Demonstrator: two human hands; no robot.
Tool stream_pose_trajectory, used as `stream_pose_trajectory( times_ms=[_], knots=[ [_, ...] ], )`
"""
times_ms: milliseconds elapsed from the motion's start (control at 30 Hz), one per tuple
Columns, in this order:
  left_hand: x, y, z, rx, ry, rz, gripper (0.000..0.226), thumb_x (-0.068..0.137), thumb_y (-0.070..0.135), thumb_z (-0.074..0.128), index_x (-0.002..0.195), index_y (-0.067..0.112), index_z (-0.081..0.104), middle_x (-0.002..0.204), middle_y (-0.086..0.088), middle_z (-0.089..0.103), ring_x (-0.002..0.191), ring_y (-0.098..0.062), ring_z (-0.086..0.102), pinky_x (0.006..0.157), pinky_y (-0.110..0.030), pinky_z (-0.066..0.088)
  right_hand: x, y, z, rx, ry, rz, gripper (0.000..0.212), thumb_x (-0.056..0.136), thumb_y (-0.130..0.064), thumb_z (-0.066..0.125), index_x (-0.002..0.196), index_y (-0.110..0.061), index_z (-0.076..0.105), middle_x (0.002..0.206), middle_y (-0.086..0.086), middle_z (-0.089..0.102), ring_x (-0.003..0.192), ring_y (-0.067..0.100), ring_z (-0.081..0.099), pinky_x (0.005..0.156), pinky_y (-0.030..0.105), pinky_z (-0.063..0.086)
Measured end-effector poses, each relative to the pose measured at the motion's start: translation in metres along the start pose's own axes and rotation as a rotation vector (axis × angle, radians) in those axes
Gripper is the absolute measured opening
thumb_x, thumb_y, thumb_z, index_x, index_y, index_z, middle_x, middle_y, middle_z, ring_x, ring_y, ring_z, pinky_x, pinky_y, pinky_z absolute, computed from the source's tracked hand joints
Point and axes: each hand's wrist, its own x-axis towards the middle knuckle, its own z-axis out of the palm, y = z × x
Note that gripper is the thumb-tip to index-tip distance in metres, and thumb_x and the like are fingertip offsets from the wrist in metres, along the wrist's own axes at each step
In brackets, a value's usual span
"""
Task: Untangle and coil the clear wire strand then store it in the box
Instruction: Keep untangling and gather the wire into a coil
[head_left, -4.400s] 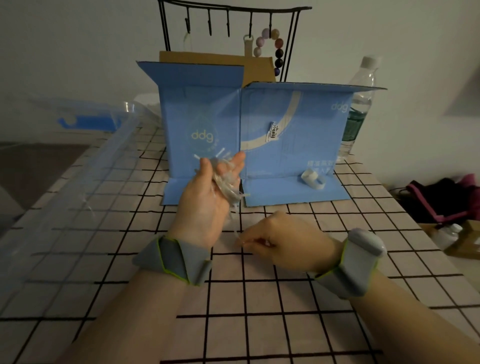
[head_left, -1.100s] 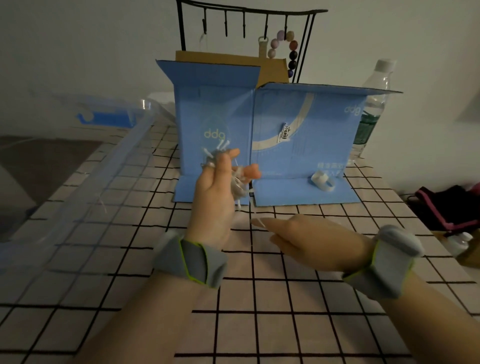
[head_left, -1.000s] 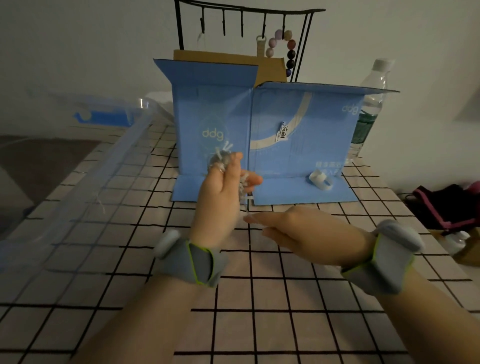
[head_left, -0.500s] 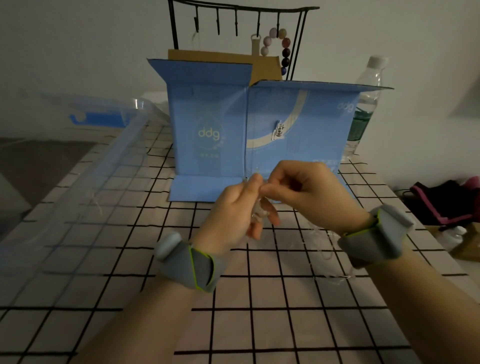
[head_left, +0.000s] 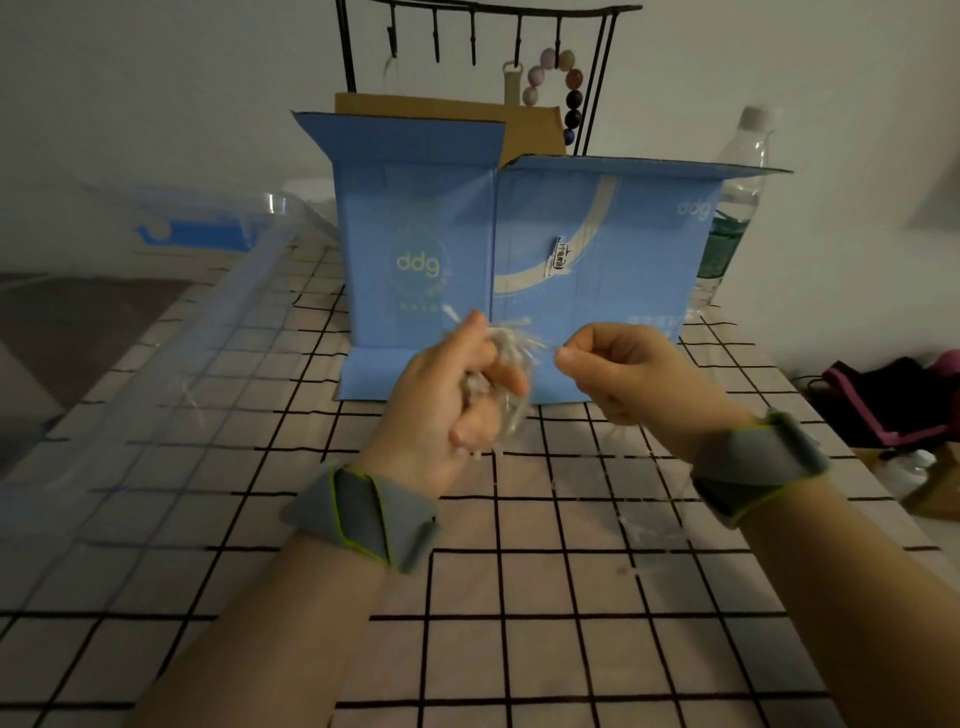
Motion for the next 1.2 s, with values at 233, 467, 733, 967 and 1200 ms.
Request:
stream_pose_trajectory(
  times_ms=[233,467,733,967,1200],
  knots=[
    [0.01,0.01,-0.02,-0.523,0.115,0.068,0.055,0.098,0.036,0.028,0.046,0.022,0.042,0.037,0.007,0.04,0.019,-0.005,0.026,0.026,-0.012,0.017,0.0,0.013,-0.022,-0.007,0.192,0.043,0.023,0.085,-0.018,0.06,0.064,-0.009,0.058,0.055,-0.003,0.053,0.058,0.009,0.049,0.067,0.025,0.04],
    [0.015,0.001,-0.021,-0.55,0.191,0.109,0.041,0.098,0.04,0.028,0.061,0.021,0.032,0.041,0.008,0.043,0.021,-0.005,0.026,0.029,-0.012,0.018,-0.004,0.001,-0.031,0.367,0.293,-0.088,0.028,0.094,-0.011,0.042,0.073,-0.011,0.06,0.075,0.0,0.066,0.087,0.018,0.061,0.094,0.038,0.043],
    [0.016,-0.003,-0.021,-0.6,0.244,0.102,0.051,0.099,0.037,0.028,0.054,0.019,0.044,0.056,0.004,0.065,0.023,-0.004,0.026,0.029,-0.01,0.018,-0.003,-0.036,-0.028,-0.084,0.275,-0.104,0.029,0.08,0.017,0.043,0.072,-0.01,0.051,0.09,0.001,0.063,0.093,0.015,0.057,0.085,0.026,0.045],
    [0.019,-0.004,-0.026,-0.561,0.194,0.213,0.069,0.1,0.038,0.025,0.042,0.019,0.058,0.084,0.001,0.074,0.028,-0.004,0.029,0.035,-0.009,0.023,-0.008,-0.007,-0.034,-0.493,0.26,0.112,0.031,0.079,0.013,0.048,0.068,-0.016,0.054,0.08,0.001,0.06,0.073,0.015,0.054,0.066,0.023,0.045],
    [0.019,0.0,-0.03,-0.56,0.216,0.266,0.047,0.099,0.038,0.027,0.057,0.019,0.034,0.085,0.002,0.074,0.03,-0.002,0.031,0.037,-0.01,0.03,-0.031,0.018,-0.033,-0.198,0.345,0.287,0.029,0.088,0.01,0.039,0.105,-0.006,0.056,0.1,0.009,0.056,0.087,0.021,0.056,0.078,0.032,0.051]
  ],
)
